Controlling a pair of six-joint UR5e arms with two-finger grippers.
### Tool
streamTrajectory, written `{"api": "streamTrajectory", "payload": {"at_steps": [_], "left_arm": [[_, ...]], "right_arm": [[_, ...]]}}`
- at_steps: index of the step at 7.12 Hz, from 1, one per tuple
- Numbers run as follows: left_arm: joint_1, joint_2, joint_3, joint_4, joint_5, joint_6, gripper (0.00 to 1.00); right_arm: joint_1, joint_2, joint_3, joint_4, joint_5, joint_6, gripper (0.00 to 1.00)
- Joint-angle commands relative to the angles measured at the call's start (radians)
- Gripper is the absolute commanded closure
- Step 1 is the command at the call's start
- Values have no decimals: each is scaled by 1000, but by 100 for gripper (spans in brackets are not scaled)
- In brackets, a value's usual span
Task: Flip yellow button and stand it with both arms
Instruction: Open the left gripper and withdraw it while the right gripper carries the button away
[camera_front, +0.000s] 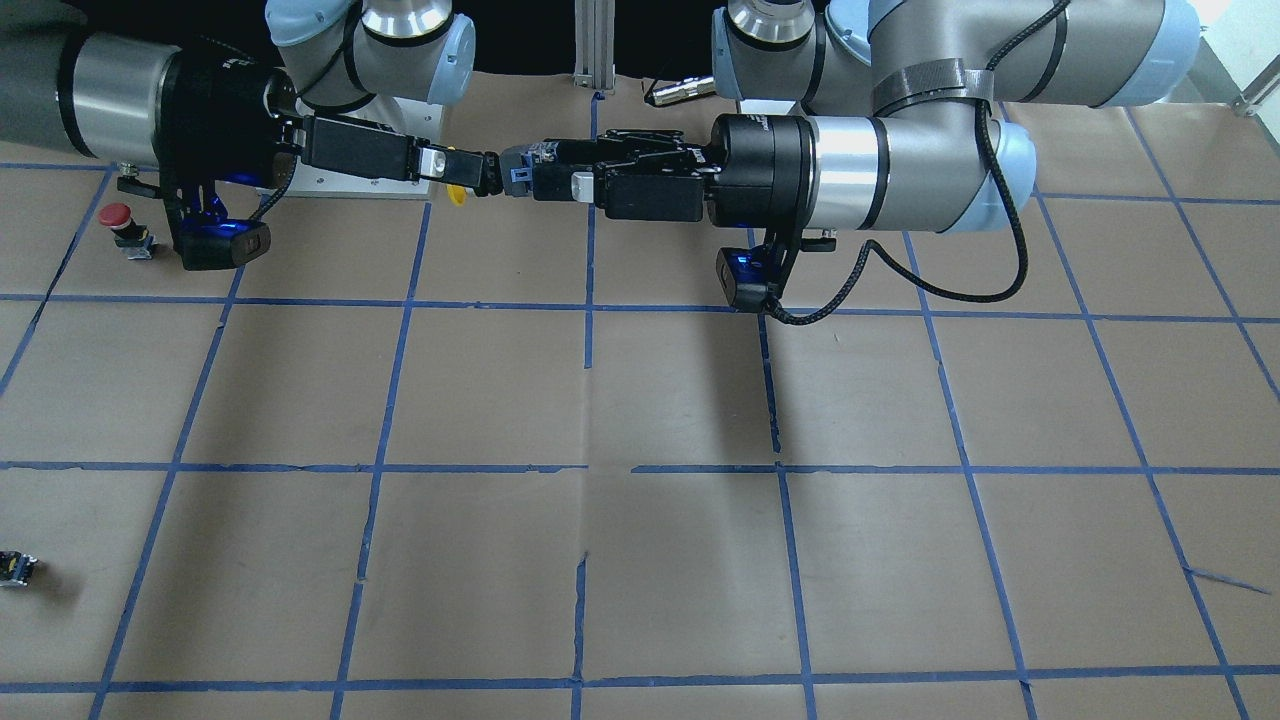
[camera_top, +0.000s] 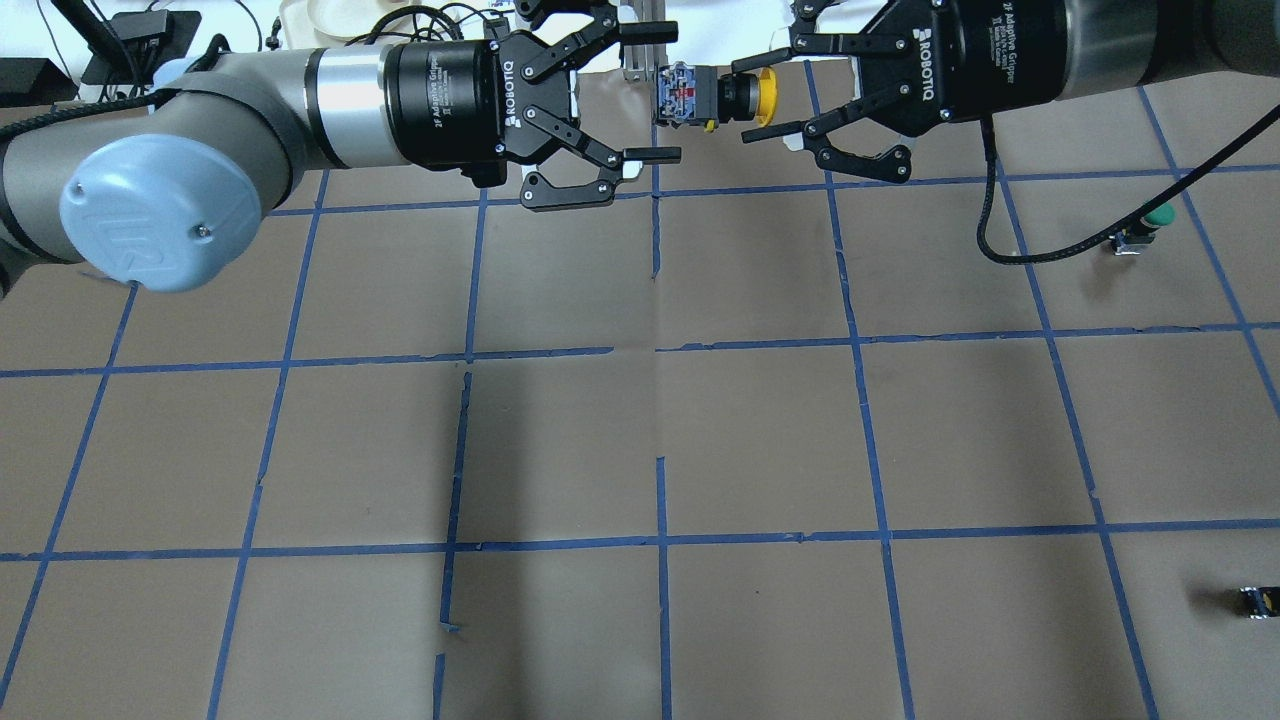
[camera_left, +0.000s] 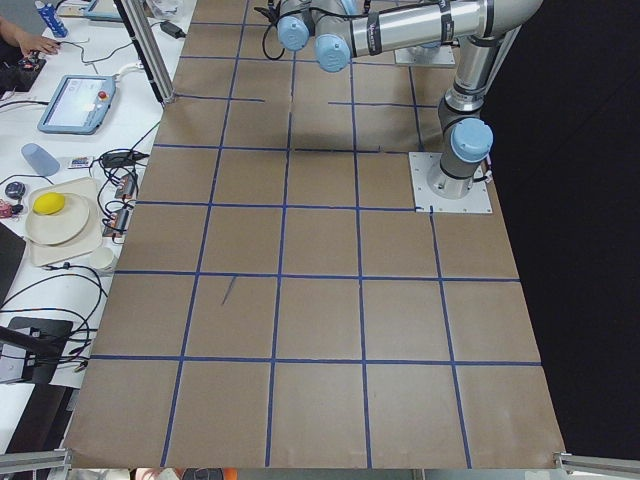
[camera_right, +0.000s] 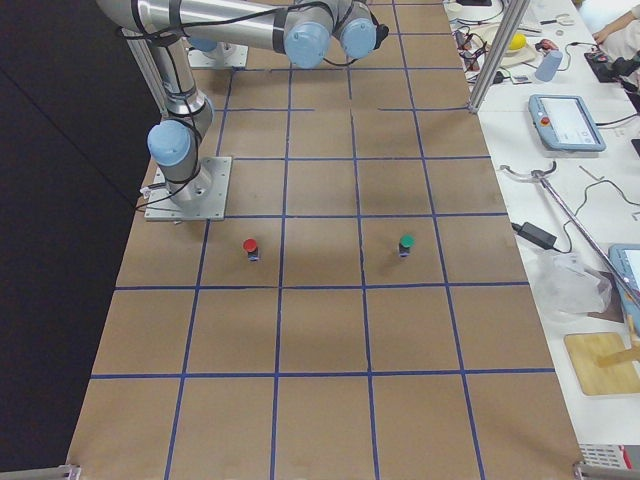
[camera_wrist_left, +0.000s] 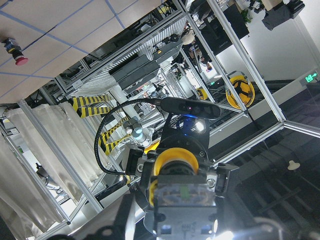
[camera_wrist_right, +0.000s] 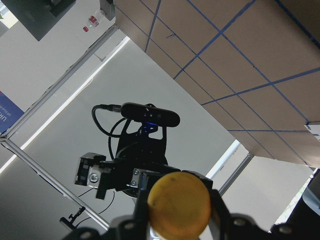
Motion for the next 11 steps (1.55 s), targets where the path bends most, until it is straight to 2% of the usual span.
{"api": "streamTrajectory", "payload": {"at_steps": [1, 2, 3, 4, 5, 6, 7, 8, 9, 10, 11], "left_arm": [[28, 20, 10, 100, 143, -89, 7], [60, 21, 16, 210, 316, -150, 5], [85, 23, 20, 229, 444, -155, 3], [97, 23, 33, 243, 652, -134, 3], [102, 23, 53, 257, 885, -49, 3], [104, 9, 73, 255, 1096, 84, 3], [127, 3, 88, 242, 1352, 280, 2], [145, 23, 89, 211, 1485, 476, 0], [148, 47, 99, 144, 1496, 614, 0], [145, 84, 111, 137, 1646, 705, 0], [127, 75, 107, 136, 1742, 709, 0]], "right_arm": [[-46, -4, 0, -72, -130, 0, 90], [-90, -17, -2, -136, -303, -5, 90], [-98, -30, -2, -234, -578, -19, 89], [-98, -28, 3, -288, -751, -29, 90], [-98, -25, 18, -366, -942, -115, 92], [-101, -22, 47, -444, -1078, -161, 93], [-103, -25, 108, -575, -1205, -224, 95], [-117, -27, 187, -724, -1281, -352, 95], [-156, -34, 273, -862, -1316, -464, 96], [-243, -34, 353, -996, -1321, -603, 96], [-334, -31, 425, -1125, -1312, -748, 96]]}}
